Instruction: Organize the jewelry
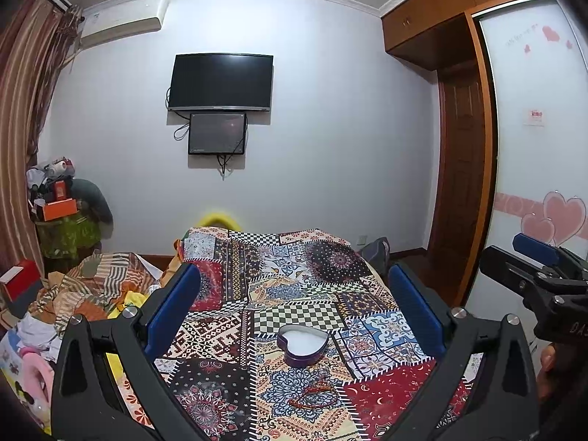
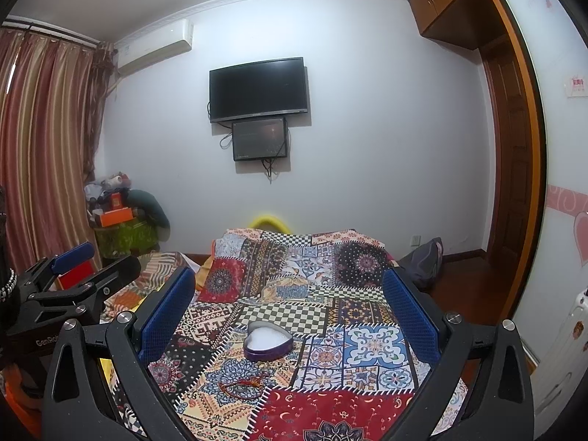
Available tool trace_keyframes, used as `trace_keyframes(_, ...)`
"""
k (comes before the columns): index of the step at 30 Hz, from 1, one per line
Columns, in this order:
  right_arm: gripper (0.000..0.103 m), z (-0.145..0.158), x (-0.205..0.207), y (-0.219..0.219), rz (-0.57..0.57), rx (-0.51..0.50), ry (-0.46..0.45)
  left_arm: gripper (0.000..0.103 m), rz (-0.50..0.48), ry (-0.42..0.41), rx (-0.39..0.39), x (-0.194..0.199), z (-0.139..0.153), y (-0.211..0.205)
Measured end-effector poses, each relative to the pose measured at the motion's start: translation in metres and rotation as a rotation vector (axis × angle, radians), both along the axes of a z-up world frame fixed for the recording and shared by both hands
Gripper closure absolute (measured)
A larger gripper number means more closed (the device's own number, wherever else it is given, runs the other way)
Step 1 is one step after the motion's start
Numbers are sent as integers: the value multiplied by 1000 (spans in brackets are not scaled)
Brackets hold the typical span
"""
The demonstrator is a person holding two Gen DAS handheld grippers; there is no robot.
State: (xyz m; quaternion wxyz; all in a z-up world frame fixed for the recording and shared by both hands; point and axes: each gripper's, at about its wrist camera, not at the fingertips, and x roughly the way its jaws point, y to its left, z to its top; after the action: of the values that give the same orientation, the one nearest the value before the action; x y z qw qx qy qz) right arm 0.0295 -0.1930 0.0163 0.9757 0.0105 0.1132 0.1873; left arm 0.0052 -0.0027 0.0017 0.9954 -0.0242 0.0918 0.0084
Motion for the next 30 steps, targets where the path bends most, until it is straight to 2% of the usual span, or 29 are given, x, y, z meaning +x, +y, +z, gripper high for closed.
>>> trace_keyframes(30,2,1,1,-1,3,2,7,0,2,10,-11,2,-6,-1)
